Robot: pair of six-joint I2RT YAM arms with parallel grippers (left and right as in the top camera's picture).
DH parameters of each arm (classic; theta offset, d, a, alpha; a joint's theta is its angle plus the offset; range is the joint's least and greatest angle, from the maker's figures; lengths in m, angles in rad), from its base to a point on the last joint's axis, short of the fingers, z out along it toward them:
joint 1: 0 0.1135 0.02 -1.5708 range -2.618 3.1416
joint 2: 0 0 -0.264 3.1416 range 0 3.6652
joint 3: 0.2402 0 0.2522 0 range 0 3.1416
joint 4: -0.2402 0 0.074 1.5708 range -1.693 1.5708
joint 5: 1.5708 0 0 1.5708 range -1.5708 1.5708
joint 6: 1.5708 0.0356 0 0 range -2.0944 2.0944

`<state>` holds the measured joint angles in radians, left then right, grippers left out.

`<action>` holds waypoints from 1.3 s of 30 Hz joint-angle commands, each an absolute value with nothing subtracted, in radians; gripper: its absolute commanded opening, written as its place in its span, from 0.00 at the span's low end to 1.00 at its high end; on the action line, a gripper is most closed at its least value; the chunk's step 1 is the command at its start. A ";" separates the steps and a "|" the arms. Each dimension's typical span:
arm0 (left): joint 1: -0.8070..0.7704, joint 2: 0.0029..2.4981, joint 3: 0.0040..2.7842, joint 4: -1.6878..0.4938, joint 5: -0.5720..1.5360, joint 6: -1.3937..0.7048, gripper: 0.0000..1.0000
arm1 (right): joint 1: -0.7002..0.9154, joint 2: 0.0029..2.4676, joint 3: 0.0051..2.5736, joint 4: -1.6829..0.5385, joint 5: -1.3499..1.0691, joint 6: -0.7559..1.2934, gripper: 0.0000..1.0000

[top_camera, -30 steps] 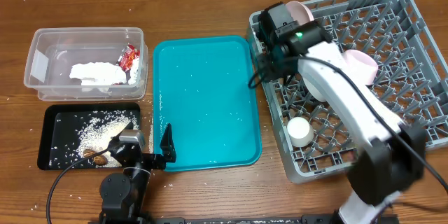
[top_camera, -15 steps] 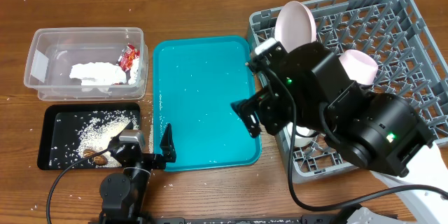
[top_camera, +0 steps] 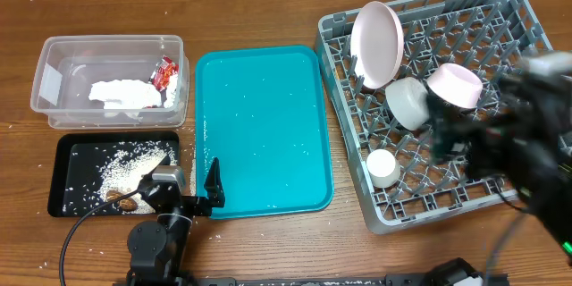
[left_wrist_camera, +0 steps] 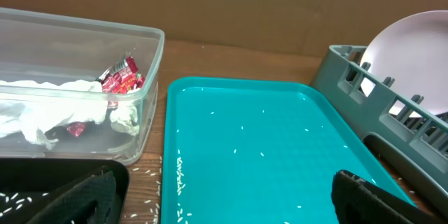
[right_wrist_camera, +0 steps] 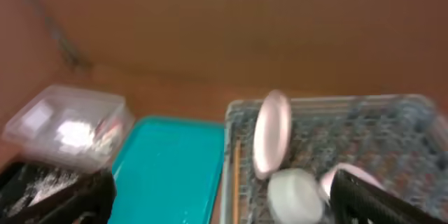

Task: Sort waste into correct bins and load items into the dishwasher

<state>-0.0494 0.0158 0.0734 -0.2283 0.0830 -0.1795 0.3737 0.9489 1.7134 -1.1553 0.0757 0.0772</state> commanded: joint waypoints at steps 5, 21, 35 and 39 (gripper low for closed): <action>-0.039 0.006 0.069 -0.227 0.094 -0.163 1.00 | 0.178 0.758 1.383 -0.896 -0.058 -0.039 1.00; -0.039 0.006 0.069 -0.227 0.094 -0.163 1.00 | 0.080 0.173 0.481 -0.478 -0.071 -0.030 1.00; -0.039 0.006 0.069 -0.227 0.095 -0.163 1.00 | 0.042 0.003 0.049 -0.119 -0.073 -0.030 1.00; -0.039 0.006 0.069 -0.227 0.095 -0.163 1.00 | 0.042 0.003 0.009 -0.070 -0.068 -0.031 1.00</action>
